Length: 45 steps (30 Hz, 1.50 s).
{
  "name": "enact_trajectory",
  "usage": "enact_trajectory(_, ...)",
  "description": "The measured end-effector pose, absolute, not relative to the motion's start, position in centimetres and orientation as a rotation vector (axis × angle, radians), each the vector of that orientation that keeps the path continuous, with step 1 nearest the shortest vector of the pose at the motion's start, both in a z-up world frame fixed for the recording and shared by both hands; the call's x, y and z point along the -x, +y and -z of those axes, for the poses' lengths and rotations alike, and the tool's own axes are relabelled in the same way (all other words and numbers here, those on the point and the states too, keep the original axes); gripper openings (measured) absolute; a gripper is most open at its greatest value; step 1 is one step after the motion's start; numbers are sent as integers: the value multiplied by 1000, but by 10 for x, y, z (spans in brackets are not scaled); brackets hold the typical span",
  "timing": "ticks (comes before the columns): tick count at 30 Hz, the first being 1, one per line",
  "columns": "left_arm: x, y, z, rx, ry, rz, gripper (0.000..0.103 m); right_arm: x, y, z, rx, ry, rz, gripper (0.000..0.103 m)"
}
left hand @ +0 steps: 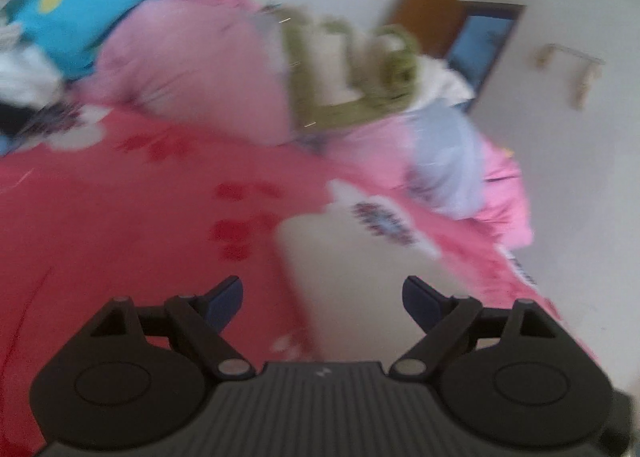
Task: Fold clothes
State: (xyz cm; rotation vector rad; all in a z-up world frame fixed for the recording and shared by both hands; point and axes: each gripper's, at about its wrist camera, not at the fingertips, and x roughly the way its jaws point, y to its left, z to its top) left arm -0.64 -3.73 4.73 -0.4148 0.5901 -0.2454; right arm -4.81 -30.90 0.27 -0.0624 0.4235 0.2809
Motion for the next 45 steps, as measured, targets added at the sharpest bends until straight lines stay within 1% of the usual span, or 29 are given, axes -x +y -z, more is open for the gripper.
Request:
enact_trajectory(2,0,-32,-33,441,621,227,88,47,-307,-5,65,429,-274,95)
enact_trajectory(6,-6,-32,-19,480,626,249,88,50,-306,-11,53,442,-259,95)
enact_trajectory(12,-15,-32,3,538,633,282,88,79,-320,-26,-13,453,-282,95)
enact_trajectory(14,-17,-32,11,557,635,293,89,91,-330,-34,-81,448,-307,95)
enact_trajectory(18,-21,-32,20,575,628,309,91,99,-358,-46,-352,436,-391,95)
enact_trajectory(25,-19,-31,23,565,605,330,93,64,-376,-28,-739,514,-407,95)
enact_trajectory(28,-18,-31,26,565,592,335,94,56,-376,-26,-815,510,-425,95)
enact_trajectory(34,-16,-30,27,558,580,340,94,41,-369,-25,-850,509,-410,94)
enact_trajectory(35,-16,-30,28,557,579,341,94,38,-368,-24,-847,513,-398,92)
enact_trajectory(37,-16,-29,27,558,579,340,93,30,-366,-21,-841,520,-375,86)
enact_trajectory(39,-15,-28,25,562,569,324,93,26,-364,-18,-835,518,-353,75)
enact_trajectory(40,-16,-27,23,564,561,311,93,25,-364,-17,-831,511,-350,73)
enact_trajectory(42,-20,-27,19,557,550,275,93,25,-365,-16,-823,493,-348,60)
enact_trajectory(43,-24,-29,17,541,555,260,93,25,-365,-15,-819,484,-348,57)
enact_trajectory(44,-30,-32,16,525,565,248,93,24,-366,-14,-815,475,-347,47)
enact_trajectory(45,-35,-37,15,501,576,236,93,24,-366,-14,-811,466,-346,39)
